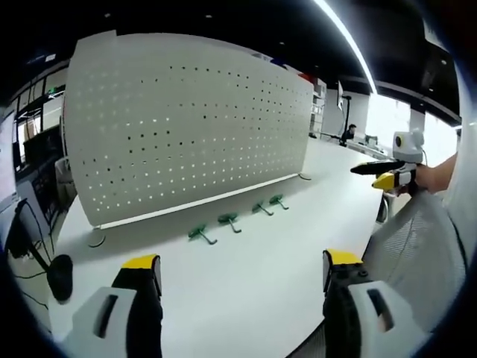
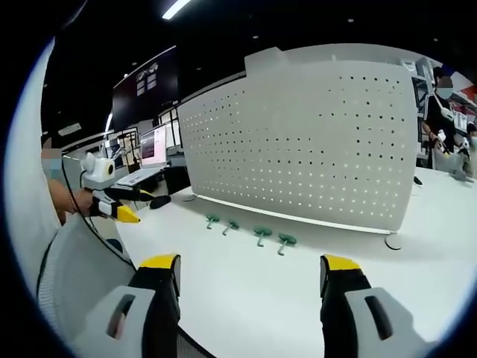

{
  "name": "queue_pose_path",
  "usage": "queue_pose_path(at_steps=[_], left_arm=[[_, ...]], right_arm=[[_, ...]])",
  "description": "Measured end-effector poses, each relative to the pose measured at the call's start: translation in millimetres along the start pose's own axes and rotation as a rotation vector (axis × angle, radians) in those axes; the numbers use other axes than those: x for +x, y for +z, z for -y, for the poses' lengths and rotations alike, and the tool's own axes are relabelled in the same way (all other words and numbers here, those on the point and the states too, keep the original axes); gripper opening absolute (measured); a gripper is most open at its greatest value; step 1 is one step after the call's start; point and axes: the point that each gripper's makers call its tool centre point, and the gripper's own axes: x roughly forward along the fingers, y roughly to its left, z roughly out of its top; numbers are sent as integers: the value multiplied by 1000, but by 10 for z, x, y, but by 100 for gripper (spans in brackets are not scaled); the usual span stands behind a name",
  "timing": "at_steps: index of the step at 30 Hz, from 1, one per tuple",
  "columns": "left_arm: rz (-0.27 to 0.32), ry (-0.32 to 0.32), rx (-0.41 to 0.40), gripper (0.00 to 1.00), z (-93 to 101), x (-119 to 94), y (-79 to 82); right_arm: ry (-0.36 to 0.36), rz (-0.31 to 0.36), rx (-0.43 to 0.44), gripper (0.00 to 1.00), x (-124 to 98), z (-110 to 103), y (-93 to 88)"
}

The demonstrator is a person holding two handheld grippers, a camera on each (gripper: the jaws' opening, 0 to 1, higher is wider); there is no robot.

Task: Insert the hook assembly into the mounting plate slot until the hook locks in place.

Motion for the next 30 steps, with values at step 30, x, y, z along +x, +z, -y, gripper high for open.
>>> queue_pose_path(at_steps=[30], left_arm=[[-150,-132,121,88,-174,265,9]], right_arm=[[5,-21,-10,74,-2,-43,-42]])
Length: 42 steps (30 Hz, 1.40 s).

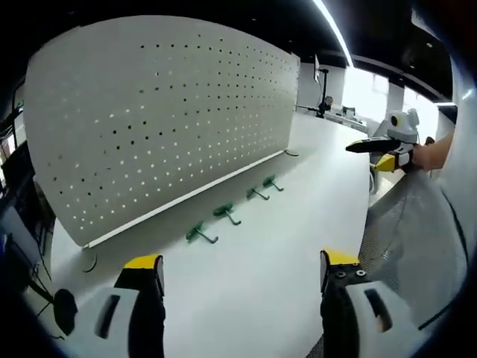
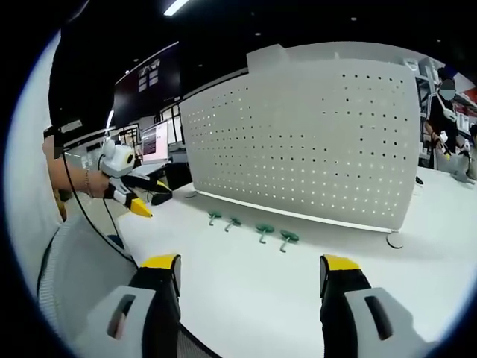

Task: Insert the hook assembly into the mounting plate slot until the hook locks in place.

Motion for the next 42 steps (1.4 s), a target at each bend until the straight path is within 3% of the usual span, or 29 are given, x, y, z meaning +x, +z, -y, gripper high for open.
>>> queue_pose_path(at_steps=[7,25,42], left_arm=[[-59,-41,37,89,-83,90,-8],[-137,-93,132,86,-364,352,116],[-224,-148,253,84,-443,537,63]], right_arm=[[6,-5,2,74,-3,-3,-14],[34,-9,19,73,24,-51,-31],[35,-16,23,73,29,-55,-45]])
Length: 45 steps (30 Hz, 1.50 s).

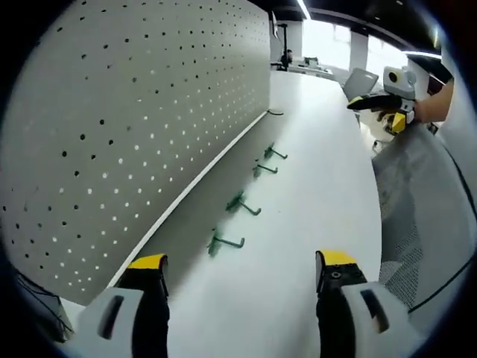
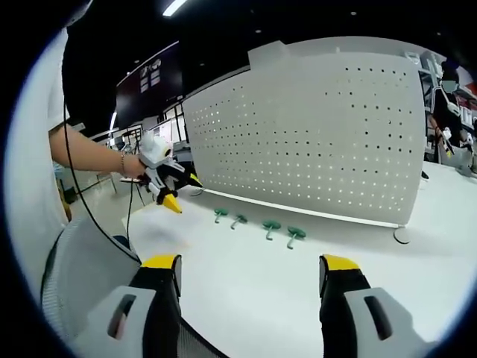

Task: Insert the hook assembly into the mounting plate slot until the hook locks in place.

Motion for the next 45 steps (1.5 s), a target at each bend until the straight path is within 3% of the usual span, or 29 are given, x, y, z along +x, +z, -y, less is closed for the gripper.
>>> queue_pose_path(at_steps=[10,13,33,45], left_arm=[[-54,-60,93,84,6,136,11],[-96,-80,145,84,9,192,-45],[-198,-147,236,83,-63,424,-132],[-256,-189,247,82,-110,552,-223]], right_arm=[[-2,-4,2,73,6,7,-4],[-2,1,-1,73,6,16,8],[-10,1,11,73,-3,48,7],[-10,-13,16,73,-1,59,-22]])
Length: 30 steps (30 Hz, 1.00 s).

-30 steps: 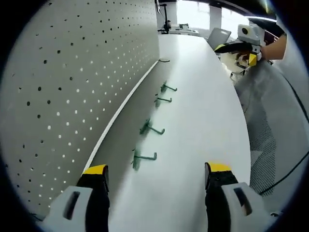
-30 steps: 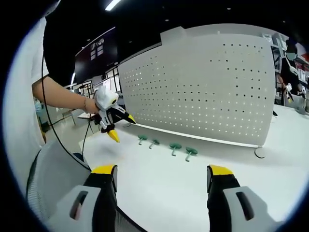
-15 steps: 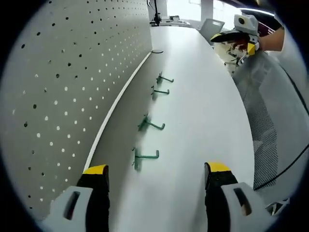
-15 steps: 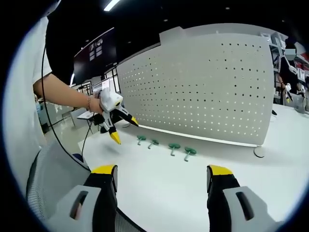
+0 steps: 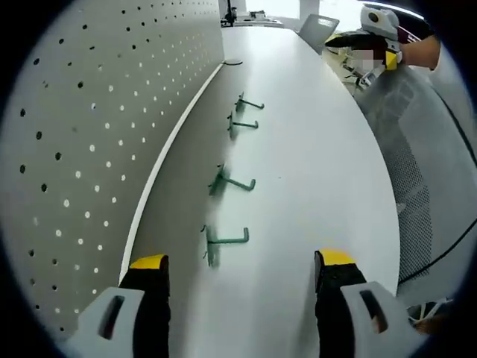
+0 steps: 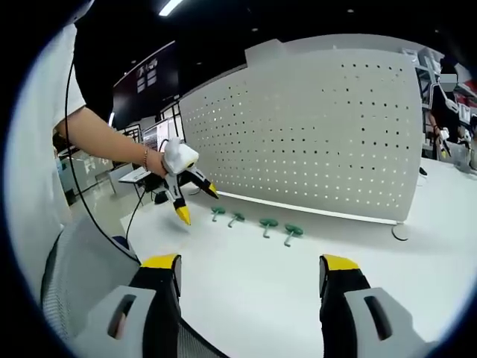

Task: Insert the hook assembly into the mounting plate slot until the hook locks in place.

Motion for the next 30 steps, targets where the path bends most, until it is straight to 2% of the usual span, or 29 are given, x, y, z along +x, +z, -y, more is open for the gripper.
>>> queue_pose_path(at_steps=[19,30], left_arm=[[-40,-57,19,80,5,114,-50],[-73,-79,9,78,-11,181,-146]], right_arm=[[6,-29,17,73,11,-13,-56],[4,-41,17,73,9,-7,-85]])
